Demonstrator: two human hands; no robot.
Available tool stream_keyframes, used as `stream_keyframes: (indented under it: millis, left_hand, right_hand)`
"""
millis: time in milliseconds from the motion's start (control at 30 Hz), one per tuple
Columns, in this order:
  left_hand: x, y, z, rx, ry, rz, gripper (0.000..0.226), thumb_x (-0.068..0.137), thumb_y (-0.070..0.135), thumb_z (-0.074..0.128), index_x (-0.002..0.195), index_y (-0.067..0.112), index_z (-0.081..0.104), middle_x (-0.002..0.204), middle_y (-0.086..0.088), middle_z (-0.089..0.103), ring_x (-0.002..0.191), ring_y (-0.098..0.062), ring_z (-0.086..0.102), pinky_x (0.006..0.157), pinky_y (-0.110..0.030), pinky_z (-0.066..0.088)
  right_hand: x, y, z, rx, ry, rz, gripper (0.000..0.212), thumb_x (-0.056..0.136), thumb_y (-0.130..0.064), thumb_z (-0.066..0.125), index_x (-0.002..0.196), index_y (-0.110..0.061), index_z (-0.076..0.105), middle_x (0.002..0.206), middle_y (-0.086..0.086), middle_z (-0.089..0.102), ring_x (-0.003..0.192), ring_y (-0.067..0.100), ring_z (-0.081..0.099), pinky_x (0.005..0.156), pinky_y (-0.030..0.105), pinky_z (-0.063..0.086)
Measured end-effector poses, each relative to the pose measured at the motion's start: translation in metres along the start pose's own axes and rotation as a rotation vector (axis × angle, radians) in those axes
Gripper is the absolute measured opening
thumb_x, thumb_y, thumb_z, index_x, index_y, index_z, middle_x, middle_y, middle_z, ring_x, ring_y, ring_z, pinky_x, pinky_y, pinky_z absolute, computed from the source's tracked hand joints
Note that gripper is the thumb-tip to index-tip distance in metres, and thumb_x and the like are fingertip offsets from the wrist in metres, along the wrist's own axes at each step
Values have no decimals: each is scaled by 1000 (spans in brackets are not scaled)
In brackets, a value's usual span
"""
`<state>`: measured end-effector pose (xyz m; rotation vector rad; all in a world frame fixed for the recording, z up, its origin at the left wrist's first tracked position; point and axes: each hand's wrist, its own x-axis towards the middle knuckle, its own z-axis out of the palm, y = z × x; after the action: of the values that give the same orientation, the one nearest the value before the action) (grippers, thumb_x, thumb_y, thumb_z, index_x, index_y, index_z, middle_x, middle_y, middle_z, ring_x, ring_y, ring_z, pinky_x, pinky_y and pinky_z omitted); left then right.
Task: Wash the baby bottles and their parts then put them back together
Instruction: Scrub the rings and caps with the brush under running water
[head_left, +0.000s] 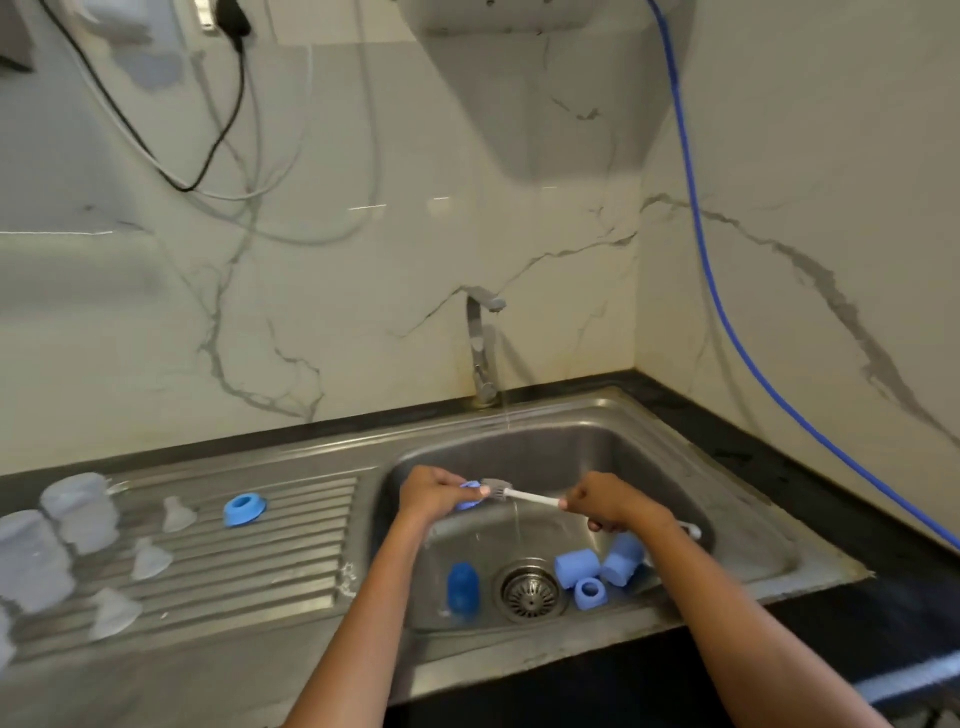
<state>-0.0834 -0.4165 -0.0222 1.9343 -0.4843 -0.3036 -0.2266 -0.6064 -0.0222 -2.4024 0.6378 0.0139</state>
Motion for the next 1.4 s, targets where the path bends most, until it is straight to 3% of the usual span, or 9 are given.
stream_keyframes:
  millis: [267, 400, 533, 567, 767, 900, 1133, 1233, 1400]
  left_hand:
    - [-10, 5, -26, -183, -46, -30, 34, 75, 29, 79, 100, 7, 72, 94, -8, 72, 77, -12, 66, 65, -18, 49]
    - [-6, 15, -37, -652, -365, -71, 23, 91, 23, 62, 109, 9, 68, 103, -7, 73, 97, -20, 69, 81, -31, 56]
    - [-5, -21, -26, 599, -294, -55, 34, 79, 25, 77, 108, 8, 71, 106, -6, 72, 101, -18, 65, 88, -29, 51]
    - [-2, -28, -25, 690, -303, -40, 37, 77, 27, 78, 107, 8, 71, 108, -6, 71, 101, -17, 65, 89, -28, 50]
    - [3, -20, -23, 286, -103, 76, 33, 77, 24, 79, 104, 6, 71, 100, -9, 71, 92, -14, 64, 79, -21, 50]
    - [5, -3, -42, -82, -206, 149, 18, 85, 12, 68, 101, 4, 70, 97, -12, 71, 81, -16, 68, 68, -23, 56]
    - [-3, -19, -21, 423, -354, 114, 32, 79, 20, 76, 108, 9, 71, 86, 0, 71, 76, -7, 63, 66, -16, 48]
    - [-6, -21, -15, 674, -212, -14, 48, 77, 24, 78, 119, 8, 62, 115, -6, 66, 106, -20, 62, 88, -27, 50]
    - [2, -25, -8, 544, 2, 106, 67, 78, 26, 77, 137, 15, 47, 129, -5, 59, 119, -20, 55, 102, -32, 43]
  right_hand:
    - [16, 7, 11, -3, -39, -30, 30, 97, -36, 53, 77, -14, 57, 54, 0, 49, 44, 10, 39, 45, 20, 35]
    - [20, 5, 9, -16, -29, -29, 33, 97, -37, 53, 91, -7, 65, 52, -3, 48, 37, 4, 37, 41, 15, 34]
    - [20, 3, 12, -34, -59, -14, 37, 97, -38, 53, 103, -4, 65, 52, -4, 48, 35, 3, 36, 40, 15, 34]
    - [20, 3, 13, -42, -61, -8, 35, 97, -38, 53, 101, -6, 66, 52, -4, 49, 34, 3, 36, 40, 15, 35]
    - [17, 7, 10, -57, -50, 5, 27, 98, -38, 52, 85, -17, 63, 53, -3, 48, 36, 5, 35, 40, 15, 34]
    - [14, 3, 8, -61, -48, -3, 26, 98, -37, 50, 85, -17, 60, 56, -3, 47, 36, 3, 34, 40, 13, 32]
    - [16, 3, 7, -62, -39, -5, 36, 98, -37, 51, 105, -4, 64, 56, -4, 47, 37, 2, 36, 41, 13, 34]
    - [17, 5, 11, -83, -29, -6, 30, 98, -38, 51, 84, -13, 62, 54, -6, 45, 38, 2, 37, 45, 15, 35]
    - [16, -4, 17, -184, 98, -32, 30, 97, -42, 50, 83, -20, 65, 62, -7, 54, 53, 3, 49, 62, 19, 43]
